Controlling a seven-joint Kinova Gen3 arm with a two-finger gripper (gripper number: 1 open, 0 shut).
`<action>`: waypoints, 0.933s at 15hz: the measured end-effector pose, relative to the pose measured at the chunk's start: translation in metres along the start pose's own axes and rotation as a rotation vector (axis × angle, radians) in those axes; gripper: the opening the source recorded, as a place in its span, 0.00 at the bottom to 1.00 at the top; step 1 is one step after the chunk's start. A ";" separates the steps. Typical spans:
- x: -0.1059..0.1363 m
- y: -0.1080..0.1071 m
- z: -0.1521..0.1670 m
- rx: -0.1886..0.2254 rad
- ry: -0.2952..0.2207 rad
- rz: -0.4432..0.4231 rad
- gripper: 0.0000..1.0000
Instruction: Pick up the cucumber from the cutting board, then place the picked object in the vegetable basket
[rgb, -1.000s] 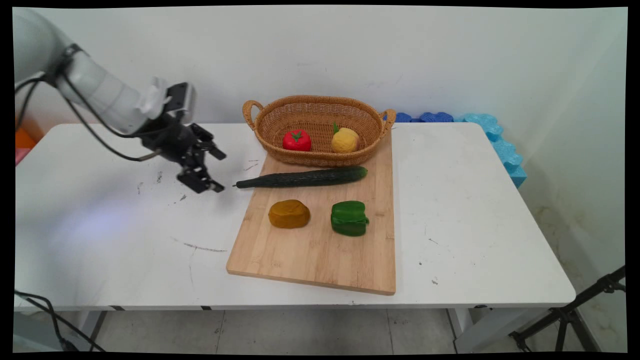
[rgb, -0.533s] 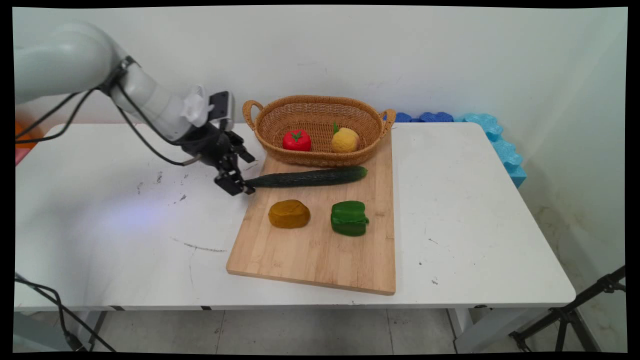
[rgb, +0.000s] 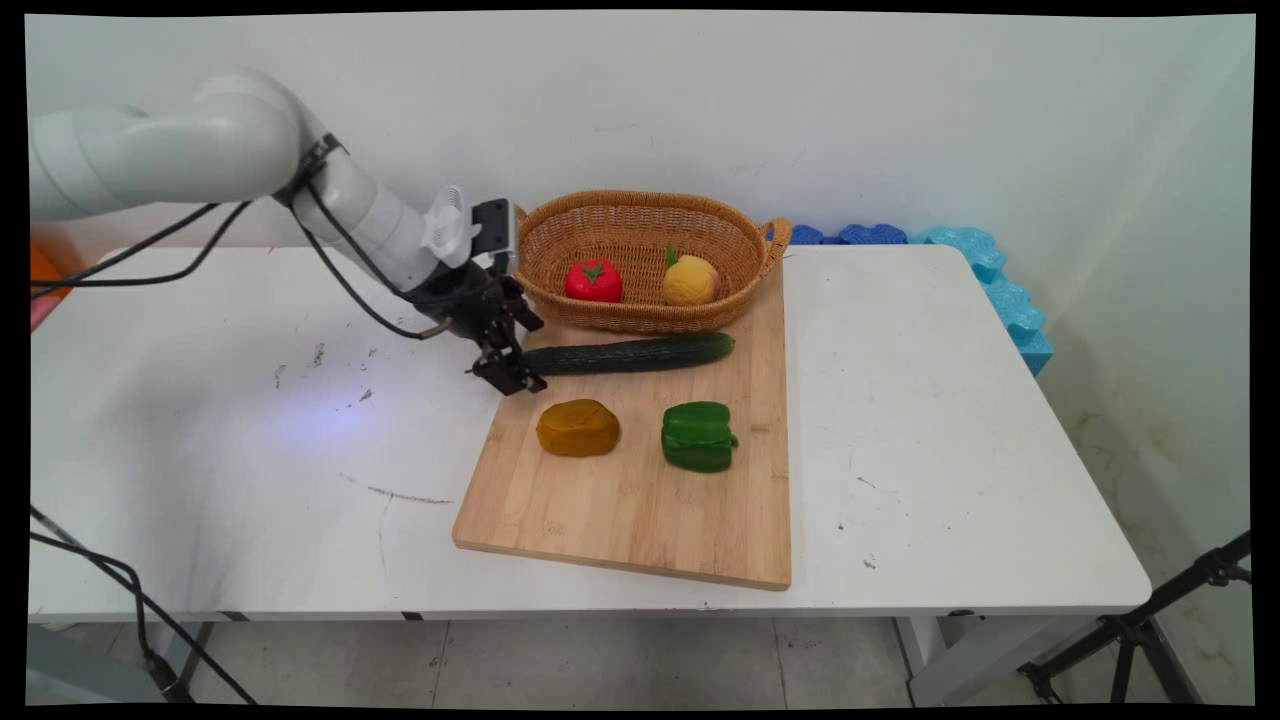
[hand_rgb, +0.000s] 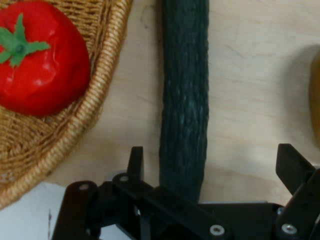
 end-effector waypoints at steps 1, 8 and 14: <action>0.002 -0.001 0.005 0.002 -0.002 0.001 1.00; 0.010 -0.006 0.026 0.010 -0.018 0.010 1.00; 0.011 -0.008 0.035 0.009 -0.031 0.030 0.00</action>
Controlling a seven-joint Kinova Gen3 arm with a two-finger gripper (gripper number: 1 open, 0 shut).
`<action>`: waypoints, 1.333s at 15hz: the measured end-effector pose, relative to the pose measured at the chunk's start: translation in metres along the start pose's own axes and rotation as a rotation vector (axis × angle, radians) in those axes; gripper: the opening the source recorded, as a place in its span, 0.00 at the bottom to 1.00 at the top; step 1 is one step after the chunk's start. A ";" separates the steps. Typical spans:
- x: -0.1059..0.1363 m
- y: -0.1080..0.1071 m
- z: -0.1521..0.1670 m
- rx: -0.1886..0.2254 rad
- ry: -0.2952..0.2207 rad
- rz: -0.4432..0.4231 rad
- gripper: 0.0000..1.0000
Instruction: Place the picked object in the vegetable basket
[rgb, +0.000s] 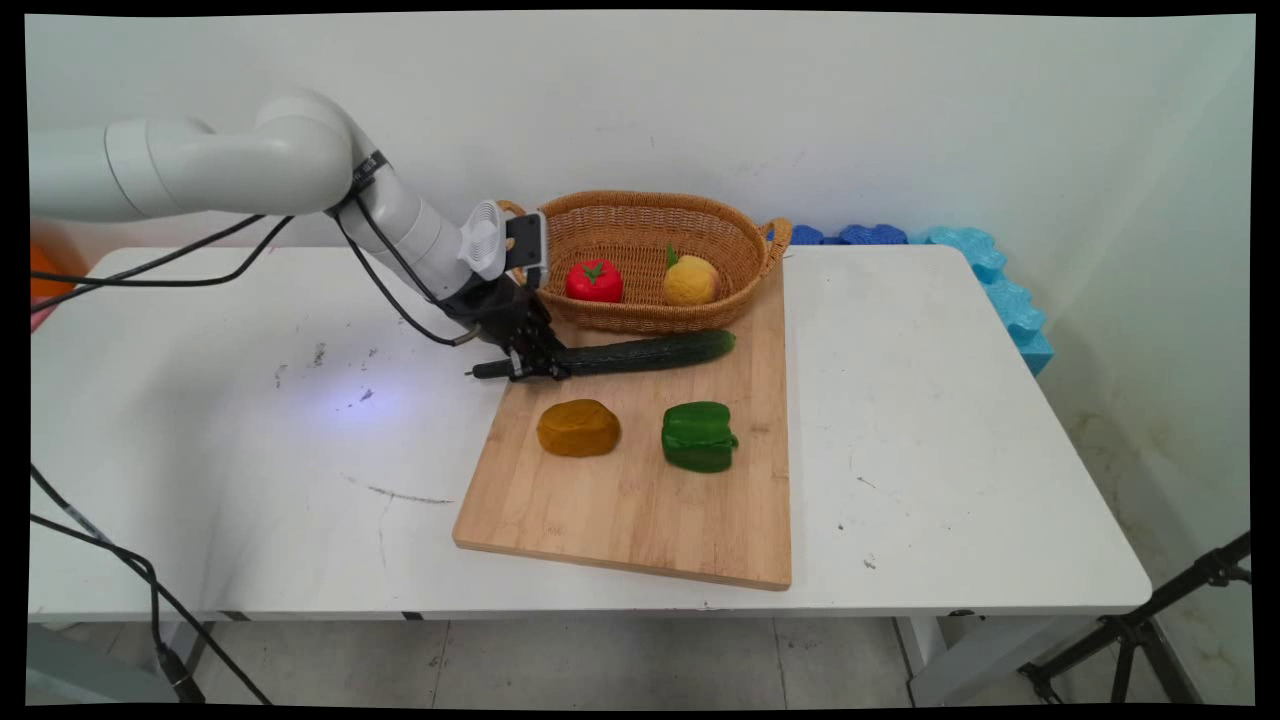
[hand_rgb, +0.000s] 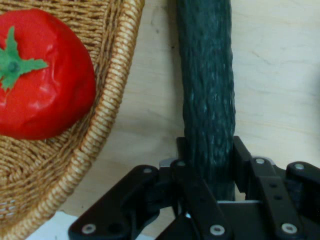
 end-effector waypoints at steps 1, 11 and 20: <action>0.000 0.000 0.001 -0.002 -0.001 0.005 0.00; 0.006 0.006 -0.015 -0.017 0.036 0.088 0.00; 0.030 -0.001 -0.055 0.021 0.104 0.138 0.00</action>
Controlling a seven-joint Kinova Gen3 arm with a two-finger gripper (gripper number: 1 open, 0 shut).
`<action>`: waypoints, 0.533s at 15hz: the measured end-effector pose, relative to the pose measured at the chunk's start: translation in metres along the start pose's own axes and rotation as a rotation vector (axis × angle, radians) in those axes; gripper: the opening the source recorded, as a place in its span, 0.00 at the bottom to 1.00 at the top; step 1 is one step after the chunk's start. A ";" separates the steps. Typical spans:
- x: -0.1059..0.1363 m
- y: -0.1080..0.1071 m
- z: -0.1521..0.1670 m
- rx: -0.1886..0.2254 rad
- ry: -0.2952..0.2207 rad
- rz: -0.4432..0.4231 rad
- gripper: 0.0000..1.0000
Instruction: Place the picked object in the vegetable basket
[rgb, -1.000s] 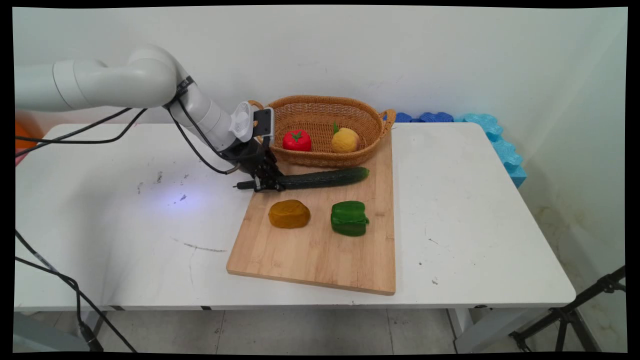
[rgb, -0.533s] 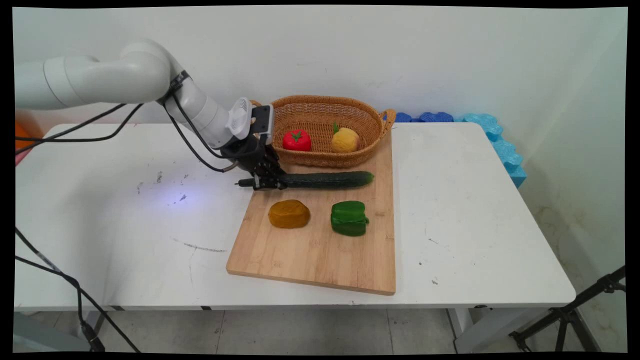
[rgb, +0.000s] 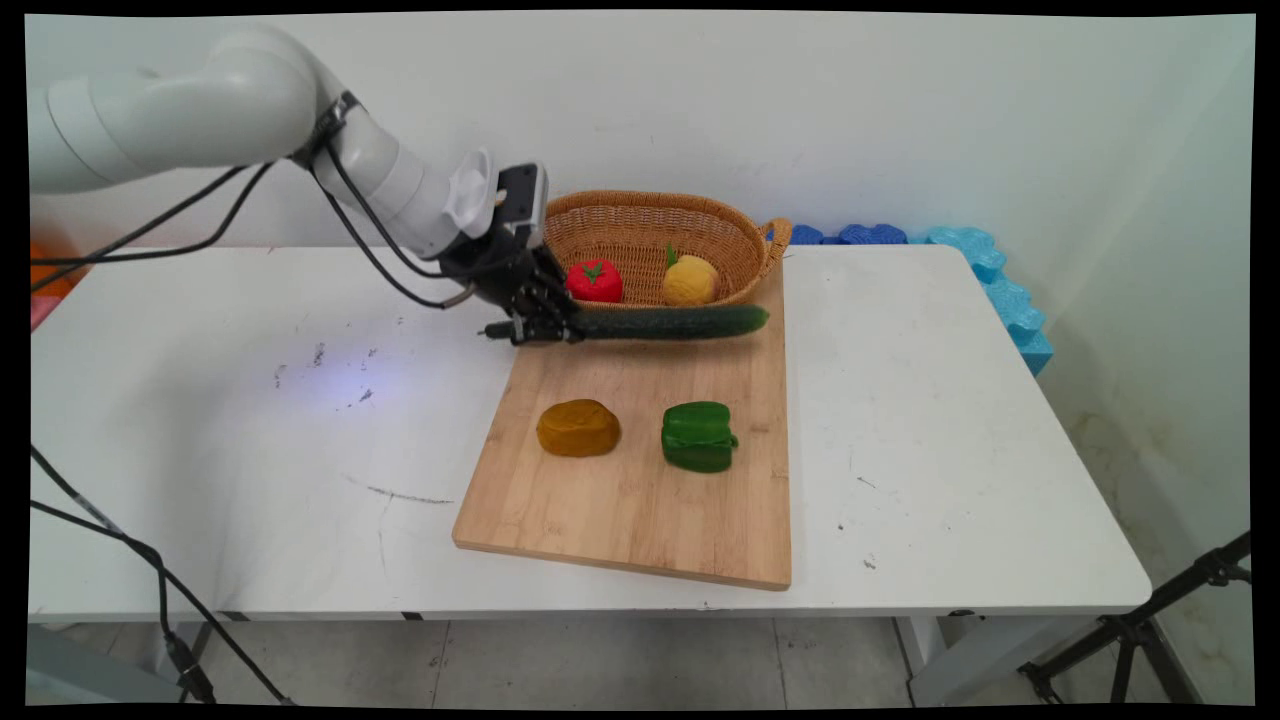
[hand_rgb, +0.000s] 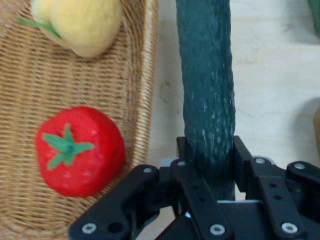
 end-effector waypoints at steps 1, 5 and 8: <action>0.004 -0.003 -0.005 0.007 0.008 0.003 0.00; 0.020 -0.019 -0.028 0.047 0.035 0.011 0.00; 0.028 -0.039 -0.040 0.094 0.044 0.015 0.00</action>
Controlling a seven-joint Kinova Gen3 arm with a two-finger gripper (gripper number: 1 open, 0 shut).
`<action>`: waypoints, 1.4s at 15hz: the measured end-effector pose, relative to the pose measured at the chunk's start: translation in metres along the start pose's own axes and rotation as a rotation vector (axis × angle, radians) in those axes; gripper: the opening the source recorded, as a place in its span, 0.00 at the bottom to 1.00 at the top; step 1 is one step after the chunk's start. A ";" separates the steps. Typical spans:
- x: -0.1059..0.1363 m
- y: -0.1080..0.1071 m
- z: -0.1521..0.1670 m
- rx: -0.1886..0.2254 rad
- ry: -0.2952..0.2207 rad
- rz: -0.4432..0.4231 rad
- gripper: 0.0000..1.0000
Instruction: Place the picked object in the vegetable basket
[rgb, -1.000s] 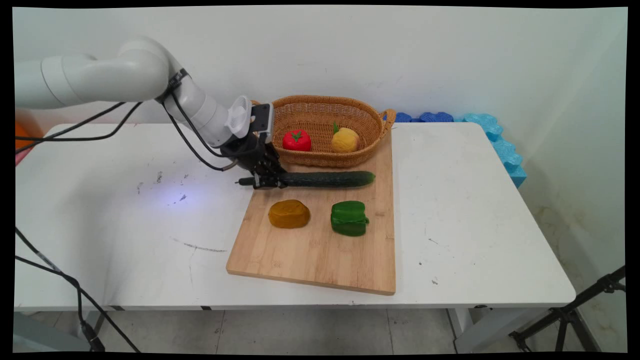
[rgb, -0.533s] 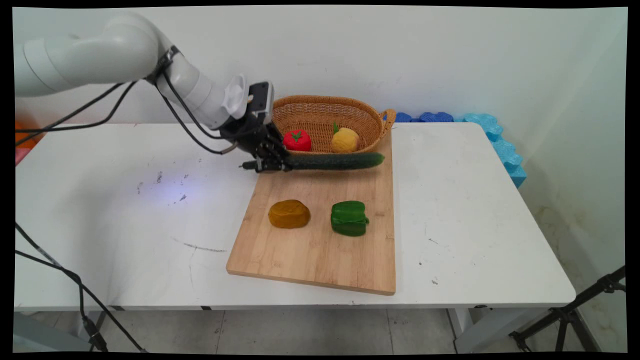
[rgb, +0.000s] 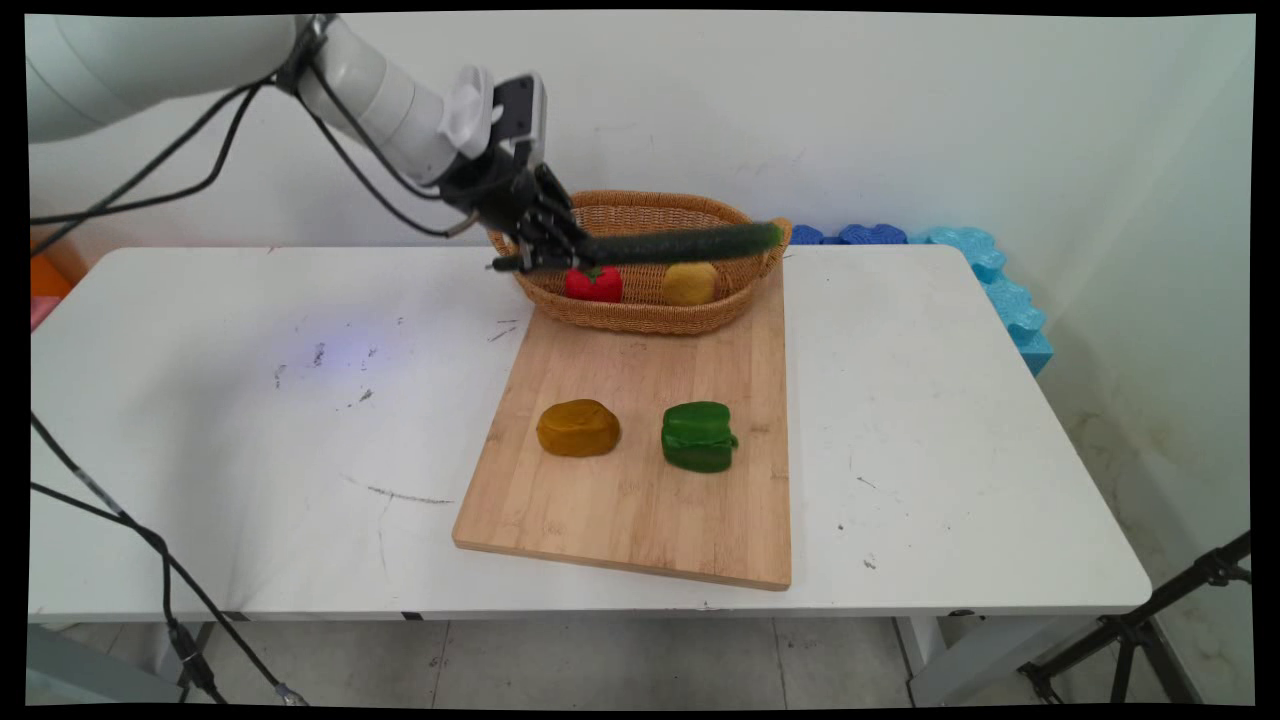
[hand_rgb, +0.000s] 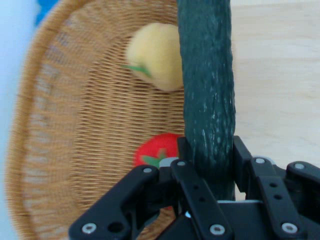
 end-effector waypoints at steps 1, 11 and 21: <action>0.002 -0.008 -0.002 0.018 0.001 0.001 0.00; 0.003 -0.085 0.004 0.147 -0.036 0.098 0.00; -0.018 -0.126 0.044 0.140 -0.106 0.288 0.00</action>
